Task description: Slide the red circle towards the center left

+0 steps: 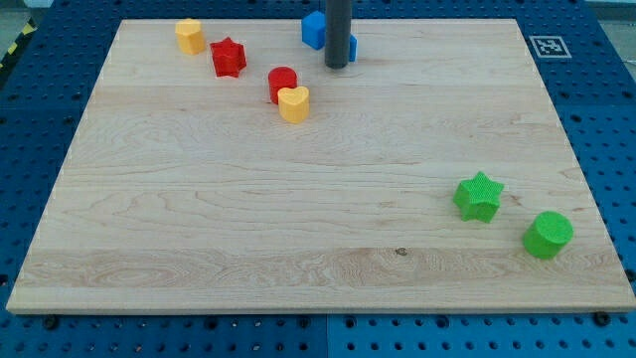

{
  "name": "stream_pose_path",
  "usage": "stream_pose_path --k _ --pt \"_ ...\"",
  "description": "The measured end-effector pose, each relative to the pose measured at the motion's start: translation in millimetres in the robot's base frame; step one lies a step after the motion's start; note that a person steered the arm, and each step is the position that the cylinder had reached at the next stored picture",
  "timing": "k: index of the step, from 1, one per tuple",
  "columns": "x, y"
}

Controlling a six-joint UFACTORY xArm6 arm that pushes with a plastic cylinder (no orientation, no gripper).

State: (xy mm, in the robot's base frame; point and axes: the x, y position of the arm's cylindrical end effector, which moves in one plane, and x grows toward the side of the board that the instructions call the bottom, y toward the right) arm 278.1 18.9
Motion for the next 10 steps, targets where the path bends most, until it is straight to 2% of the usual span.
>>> stream_pose_path --k 2,3,6,8,10 --pt "1.2 0.0" --pt "22.9 -8.2" --pt "47.8 -21.3" --pt "48.2 -27.6" --pt "59.0 -81.6"
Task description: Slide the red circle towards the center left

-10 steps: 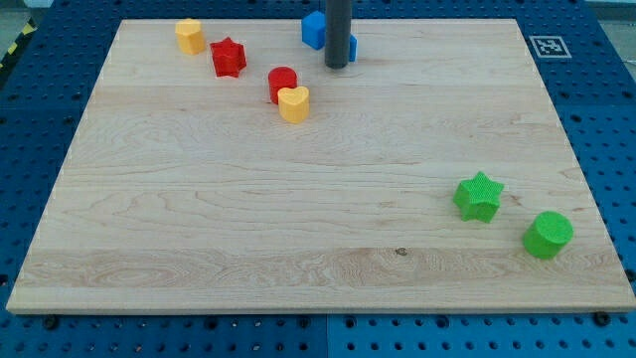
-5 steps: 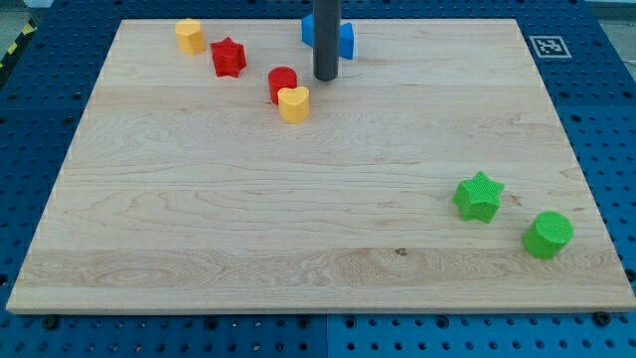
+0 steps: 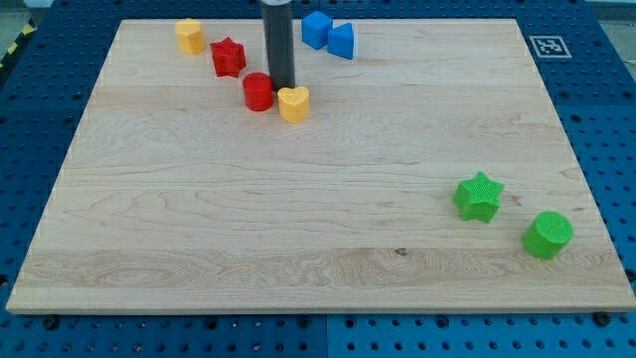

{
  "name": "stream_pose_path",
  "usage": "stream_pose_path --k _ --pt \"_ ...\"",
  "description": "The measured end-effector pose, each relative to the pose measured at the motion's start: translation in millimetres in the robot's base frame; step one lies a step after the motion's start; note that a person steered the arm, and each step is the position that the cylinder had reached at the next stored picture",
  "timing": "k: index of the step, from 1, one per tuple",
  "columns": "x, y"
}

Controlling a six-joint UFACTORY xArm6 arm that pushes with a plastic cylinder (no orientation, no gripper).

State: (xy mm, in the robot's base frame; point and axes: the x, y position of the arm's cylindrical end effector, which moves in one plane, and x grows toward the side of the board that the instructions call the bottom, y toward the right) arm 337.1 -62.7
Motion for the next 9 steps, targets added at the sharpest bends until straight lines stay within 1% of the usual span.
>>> stream_pose_path --k 2,3,4,5,6,8,9 --pt "18.1 -35.8" --pt "21.3 -37.4" --pt "30.8 -24.8" --pt "53.7 -25.7" --pt "53.6 -25.7" --pt "33.6 -36.6" --pt "33.6 -37.6"
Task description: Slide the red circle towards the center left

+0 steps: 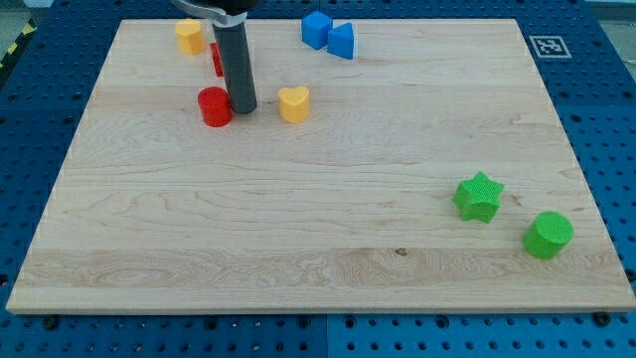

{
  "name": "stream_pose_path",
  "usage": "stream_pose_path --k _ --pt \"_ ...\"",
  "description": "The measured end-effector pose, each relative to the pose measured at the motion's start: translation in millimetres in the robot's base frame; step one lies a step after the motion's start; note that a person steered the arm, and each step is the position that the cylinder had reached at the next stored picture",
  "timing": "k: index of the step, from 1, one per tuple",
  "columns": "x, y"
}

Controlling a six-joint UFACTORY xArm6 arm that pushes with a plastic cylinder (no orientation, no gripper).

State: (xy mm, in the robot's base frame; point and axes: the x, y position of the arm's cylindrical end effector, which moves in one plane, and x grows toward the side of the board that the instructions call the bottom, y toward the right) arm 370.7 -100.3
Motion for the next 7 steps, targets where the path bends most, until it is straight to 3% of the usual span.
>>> stream_pose_path --k 7 --pt "11.3 -69.1"
